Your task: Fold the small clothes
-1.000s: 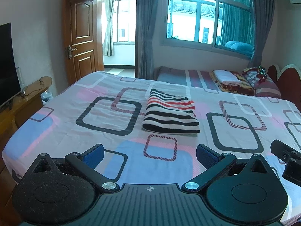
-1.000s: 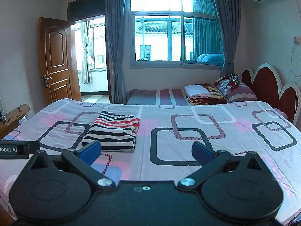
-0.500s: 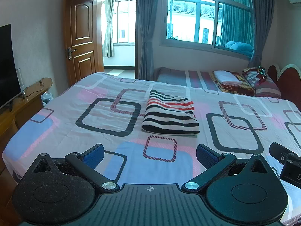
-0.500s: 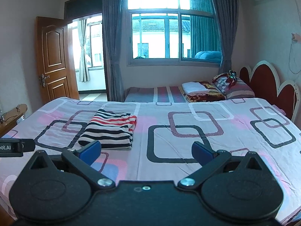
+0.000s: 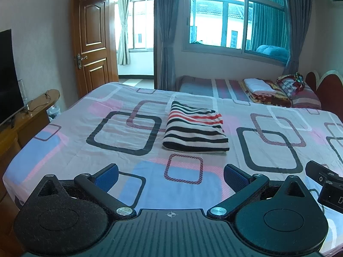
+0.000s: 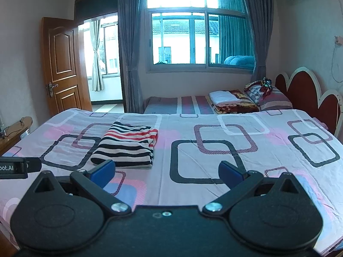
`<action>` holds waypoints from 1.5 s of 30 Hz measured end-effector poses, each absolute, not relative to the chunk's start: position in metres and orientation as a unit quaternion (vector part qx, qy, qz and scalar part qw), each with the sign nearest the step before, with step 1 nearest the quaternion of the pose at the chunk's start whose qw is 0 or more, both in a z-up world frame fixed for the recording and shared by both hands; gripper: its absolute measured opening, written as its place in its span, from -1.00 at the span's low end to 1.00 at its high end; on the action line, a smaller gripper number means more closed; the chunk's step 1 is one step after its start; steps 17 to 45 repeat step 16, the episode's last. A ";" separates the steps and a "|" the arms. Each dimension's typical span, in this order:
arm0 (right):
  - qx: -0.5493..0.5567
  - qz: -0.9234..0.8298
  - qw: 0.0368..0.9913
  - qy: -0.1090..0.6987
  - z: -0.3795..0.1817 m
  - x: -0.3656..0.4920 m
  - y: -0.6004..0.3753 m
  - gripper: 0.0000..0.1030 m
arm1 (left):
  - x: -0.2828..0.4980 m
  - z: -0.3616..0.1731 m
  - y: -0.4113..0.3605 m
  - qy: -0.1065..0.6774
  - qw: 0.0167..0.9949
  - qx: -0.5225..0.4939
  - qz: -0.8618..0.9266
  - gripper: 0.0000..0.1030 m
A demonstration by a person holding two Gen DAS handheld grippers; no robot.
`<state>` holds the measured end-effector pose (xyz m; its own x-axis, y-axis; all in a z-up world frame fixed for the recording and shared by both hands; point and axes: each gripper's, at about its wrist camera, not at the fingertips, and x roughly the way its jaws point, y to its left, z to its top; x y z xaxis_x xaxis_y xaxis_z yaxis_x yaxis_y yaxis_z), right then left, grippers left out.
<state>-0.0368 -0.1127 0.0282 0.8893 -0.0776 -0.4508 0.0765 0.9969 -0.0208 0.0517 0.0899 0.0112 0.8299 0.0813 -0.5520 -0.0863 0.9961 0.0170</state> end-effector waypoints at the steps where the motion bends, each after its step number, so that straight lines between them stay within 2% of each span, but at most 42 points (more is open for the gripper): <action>1: -0.001 -0.039 0.972 0.233 0.028 -0.036 -0.112 0.99 | 0.053 0.010 0.089 0.291 0.956 -0.002 0.045 1.00; 9: -0.001 -0.041 0.970 0.239 0.023 -0.027 -0.113 0.99 | 0.065 0.006 0.090 0.294 0.955 -0.004 0.038 1.00; 15: 0.004 -0.043 0.968 0.247 0.017 -0.016 -0.113 0.99 | 0.076 0.002 0.079 0.277 0.959 0.042 0.039 1.00; 45: 0.004 -0.042 0.968 0.249 0.017 -0.016 -0.114 0.99 | 0.080 0.001 0.079 0.281 0.958 0.040 0.035 1.00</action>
